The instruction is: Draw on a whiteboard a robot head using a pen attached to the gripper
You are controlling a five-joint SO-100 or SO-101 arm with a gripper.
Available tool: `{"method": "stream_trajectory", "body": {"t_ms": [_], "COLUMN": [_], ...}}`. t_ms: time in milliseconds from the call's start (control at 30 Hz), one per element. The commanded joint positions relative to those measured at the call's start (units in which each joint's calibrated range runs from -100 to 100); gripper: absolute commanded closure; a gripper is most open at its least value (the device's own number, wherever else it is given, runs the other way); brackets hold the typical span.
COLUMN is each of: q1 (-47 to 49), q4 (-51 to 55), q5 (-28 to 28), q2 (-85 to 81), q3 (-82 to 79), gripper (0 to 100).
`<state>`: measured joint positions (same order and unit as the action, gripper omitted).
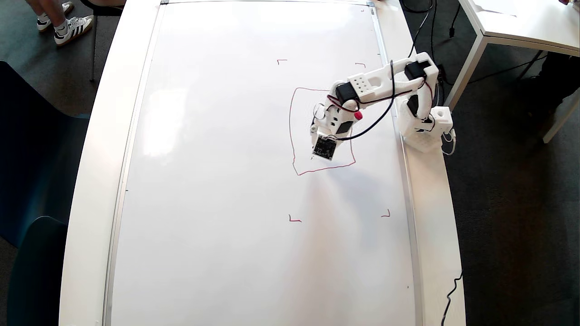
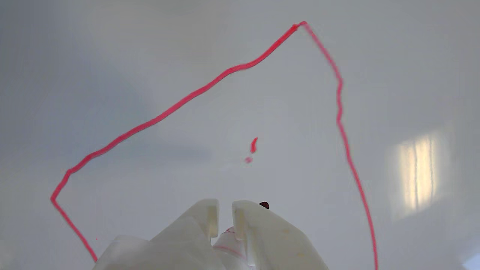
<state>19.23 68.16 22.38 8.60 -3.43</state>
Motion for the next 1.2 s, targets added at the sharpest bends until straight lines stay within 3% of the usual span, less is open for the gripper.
{"method": "stream_trajectory", "body": {"t_ms": [0,1167], "q1": [-0.3,1.5], "q4": [0.0,0.9], "q5": [0.2,3.5], "q2": [2.0,7.8], "q3": [6.1,0.8], "gripper": [99,99]}}
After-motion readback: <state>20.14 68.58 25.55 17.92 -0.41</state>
